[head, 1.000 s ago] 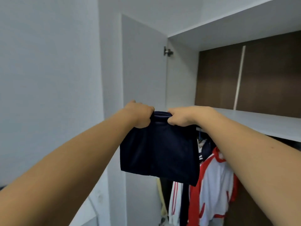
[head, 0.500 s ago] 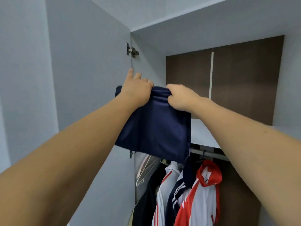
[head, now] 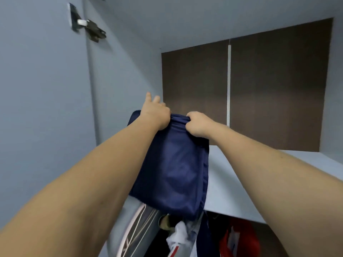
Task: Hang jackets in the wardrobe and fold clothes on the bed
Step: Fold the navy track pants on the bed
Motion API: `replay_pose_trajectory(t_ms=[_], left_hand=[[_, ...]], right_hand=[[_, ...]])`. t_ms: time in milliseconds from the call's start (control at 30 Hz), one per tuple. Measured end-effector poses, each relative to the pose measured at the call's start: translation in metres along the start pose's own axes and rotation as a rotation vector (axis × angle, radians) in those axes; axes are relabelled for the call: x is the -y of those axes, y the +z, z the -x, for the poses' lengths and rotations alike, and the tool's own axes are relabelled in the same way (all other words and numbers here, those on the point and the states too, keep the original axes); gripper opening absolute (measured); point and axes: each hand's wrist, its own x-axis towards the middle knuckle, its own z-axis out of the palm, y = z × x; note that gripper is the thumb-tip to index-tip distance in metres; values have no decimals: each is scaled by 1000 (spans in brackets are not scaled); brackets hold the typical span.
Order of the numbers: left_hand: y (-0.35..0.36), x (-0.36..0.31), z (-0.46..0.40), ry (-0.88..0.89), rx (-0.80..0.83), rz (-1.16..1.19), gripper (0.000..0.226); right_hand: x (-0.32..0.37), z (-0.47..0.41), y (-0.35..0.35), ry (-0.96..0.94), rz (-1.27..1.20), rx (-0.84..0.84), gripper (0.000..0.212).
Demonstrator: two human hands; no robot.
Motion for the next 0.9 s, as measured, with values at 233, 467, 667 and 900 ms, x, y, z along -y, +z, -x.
replay_pose_trajectory(t_ms=[233,467,667,900], left_hand=[[108,-40,-70,39,271,197,48],[151,-51,-50,43,357,558,54],[184,-72,-26,97,515,575,57],[210,-72,-66,116,511,620,55]], right_hand=[[-64,-83,88,113,67,162,20],[-103,-95,121,283,361,260,40],[-76,-93,124,122,498,251,46],[-94,-112,167,165,374,477,66]])
